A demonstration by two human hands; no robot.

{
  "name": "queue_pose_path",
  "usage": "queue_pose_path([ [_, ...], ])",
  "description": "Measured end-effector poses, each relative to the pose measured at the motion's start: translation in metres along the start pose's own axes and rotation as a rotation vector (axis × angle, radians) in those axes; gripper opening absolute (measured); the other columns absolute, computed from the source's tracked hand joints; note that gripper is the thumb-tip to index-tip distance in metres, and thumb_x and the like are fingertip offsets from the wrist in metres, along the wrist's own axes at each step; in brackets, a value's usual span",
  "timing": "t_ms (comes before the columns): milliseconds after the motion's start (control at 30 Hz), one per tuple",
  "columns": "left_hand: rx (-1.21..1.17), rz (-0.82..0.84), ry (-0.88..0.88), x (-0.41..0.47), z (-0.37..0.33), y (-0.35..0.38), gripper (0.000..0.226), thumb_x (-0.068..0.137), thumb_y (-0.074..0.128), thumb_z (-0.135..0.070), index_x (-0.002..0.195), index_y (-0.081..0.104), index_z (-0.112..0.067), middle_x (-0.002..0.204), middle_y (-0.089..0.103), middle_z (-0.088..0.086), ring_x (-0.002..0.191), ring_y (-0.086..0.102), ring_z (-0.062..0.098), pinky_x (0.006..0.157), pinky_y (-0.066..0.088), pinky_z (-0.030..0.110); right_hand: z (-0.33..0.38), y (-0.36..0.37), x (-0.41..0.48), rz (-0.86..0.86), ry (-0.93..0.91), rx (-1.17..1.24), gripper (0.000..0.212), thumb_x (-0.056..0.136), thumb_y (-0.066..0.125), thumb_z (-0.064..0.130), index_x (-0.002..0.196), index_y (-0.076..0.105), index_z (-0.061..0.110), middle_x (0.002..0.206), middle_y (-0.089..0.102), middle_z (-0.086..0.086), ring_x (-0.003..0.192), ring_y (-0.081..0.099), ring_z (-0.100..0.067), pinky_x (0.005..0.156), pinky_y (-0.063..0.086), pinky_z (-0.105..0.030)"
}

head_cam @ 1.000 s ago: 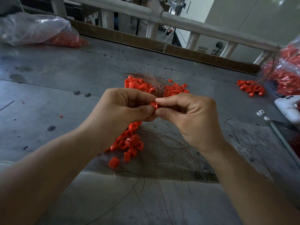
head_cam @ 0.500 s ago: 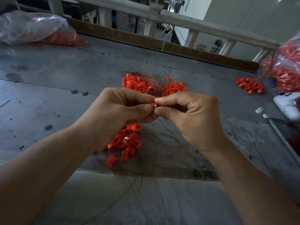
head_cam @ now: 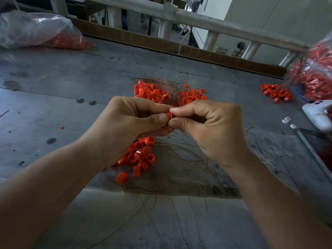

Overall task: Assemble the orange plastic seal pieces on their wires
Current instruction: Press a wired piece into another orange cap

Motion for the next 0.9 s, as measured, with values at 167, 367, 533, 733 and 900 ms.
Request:
queue_pose_path([
  [167,0.006,0.020,0.010,0.000,0.000,0.002,0.022,0.055,0.064,-0.014,0.073,0.075,-0.015,0.068,0.072,0.007,0.064,0.069,0.013,0.057,0.053,0.016,0.003,-0.001,0.000,-0.020,-0.015,0.026,0.029,0.067,0.073,0.012,0.095,0.064,0.010,0.081,0.063,0.008,0.079,0.066,-0.005,0.069,0.053,-0.014],
  [367,-0.040,0.069,-0.026,0.001,0.003,0.005,0.020,0.057,0.064,-0.013,0.075,0.073,-0.012,0.069,0.070,0.009,0.063,0.069,0.014,0.056,0.053,0.016,0.002,0.001,0.001,0.022,-0.026,0.065,0.030,0.068,0.072,0.013,0.096,0.063,0.010,0.081,0.064,0.009,0.078,0.065,-0.004,0.070,0.052,-0.015],
  [533,-0.013,0.113,-0.038,0.000,0.003,0.006,0.035,0.055,0.066,-0.013,0.090,0.063,-0.007,0.071,0.071,0.011,0.064,0.069,0.017,0.055,0.053,0.018,-0.005,0.006,0.001,0.089,0.071,0.172,0.018,0.065,0.073,0.020,0.081,0.067,0.020,0.075,0.064,0.014,0.071,0.065,-0.004,0.065,0.052,-0.017],
  [733,0.012,0.235,-0.093,-0.003,0.002,0.011,0.039,0.055,0.073,-0.012,0.094,0.066,-0.013,0.072,0.070,0.012,0.064,0.069,0.018,0.055,0.054,0.020,-0.008,0.021,-0.001,0.321,0.162,0.216,0.028,0.064,0.066,0.034,0.092,0.063,0.032,0.079,0.058,0.011,0.076,0.057,-0.001,0.068,0.048,-0.016],
  [900,-0.031,0.256,-0.102,-0.004,0.003,0.013,0.040,0.066,0.065,-0.016,0.105,0.060,-0.011,0.071,0.070,0.011,0.064,0.069,0.019,0.054,0.054,0.020,-0.002,0.025,0.000,0.355,0.082,0.099,0.012,0.074,0.064,0.029,0.083,0.059,0.035,0.079,0.050,0.014,0.076,0.050,0.004,0.068,0.039,-0.010],
])
Point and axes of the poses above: each hand's wrist, its own x-axis towards the middle knuckle, its own y-axis out of the palm, z = x × y, the point moved 9 cm from there along x, towards the middle knuckle
